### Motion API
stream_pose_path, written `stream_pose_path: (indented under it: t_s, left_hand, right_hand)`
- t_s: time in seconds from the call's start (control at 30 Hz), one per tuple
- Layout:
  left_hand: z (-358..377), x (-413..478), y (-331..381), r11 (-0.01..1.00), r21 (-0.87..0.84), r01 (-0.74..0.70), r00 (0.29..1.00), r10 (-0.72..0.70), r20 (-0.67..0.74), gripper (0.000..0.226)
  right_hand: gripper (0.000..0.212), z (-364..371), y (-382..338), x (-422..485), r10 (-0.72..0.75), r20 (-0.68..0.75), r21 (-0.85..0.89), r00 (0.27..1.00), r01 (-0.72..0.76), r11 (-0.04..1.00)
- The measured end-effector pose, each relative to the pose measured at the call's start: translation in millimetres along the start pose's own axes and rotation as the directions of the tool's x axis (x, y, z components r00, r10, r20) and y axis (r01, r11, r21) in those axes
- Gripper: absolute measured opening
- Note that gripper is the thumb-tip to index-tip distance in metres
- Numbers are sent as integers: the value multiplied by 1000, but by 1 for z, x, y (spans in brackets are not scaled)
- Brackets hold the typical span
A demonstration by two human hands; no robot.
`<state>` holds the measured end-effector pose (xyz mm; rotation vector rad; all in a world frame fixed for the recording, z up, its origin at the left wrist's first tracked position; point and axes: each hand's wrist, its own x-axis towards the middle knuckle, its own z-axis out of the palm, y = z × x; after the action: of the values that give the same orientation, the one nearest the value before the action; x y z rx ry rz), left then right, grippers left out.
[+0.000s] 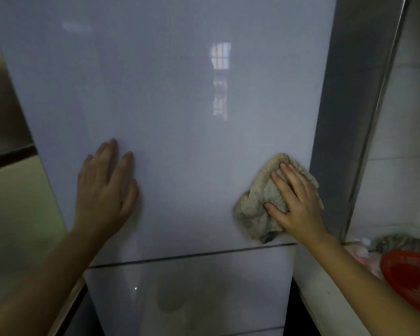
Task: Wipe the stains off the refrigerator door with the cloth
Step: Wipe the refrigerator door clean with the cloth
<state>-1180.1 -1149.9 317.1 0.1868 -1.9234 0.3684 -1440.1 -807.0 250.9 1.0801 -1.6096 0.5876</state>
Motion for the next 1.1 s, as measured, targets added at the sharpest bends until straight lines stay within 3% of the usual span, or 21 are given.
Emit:
stream_pose_path:
  t_s: [0.33, 0.5, 0.83, 1.1]
  left_hand:
    - [-53, 127, -36, 993, 47, 109, 992, -106, -71, 52]
    - [-72, 153, -67, 988, 116, 98, 993, -89, -80, 52]
    - [-70, 162, -113, 992, 105, 63, 991, -50, -123, 52]
    - [-54, 154, -119, 998, 38, 40, 980, -32, -199, 51]
  right_hand:
    - [59, -40, -13, 224, -53, -149, 214, 987, 85, 973]
    - [48, -36, -32, 306, -151, -230, 163, 961, 190, 968]
    - [61, -21, -101, 383, -100, -306, 133, 947, 147, 980]
    - [54, -10, -119, 414, -331, -243, 38, 912, 350, 936]
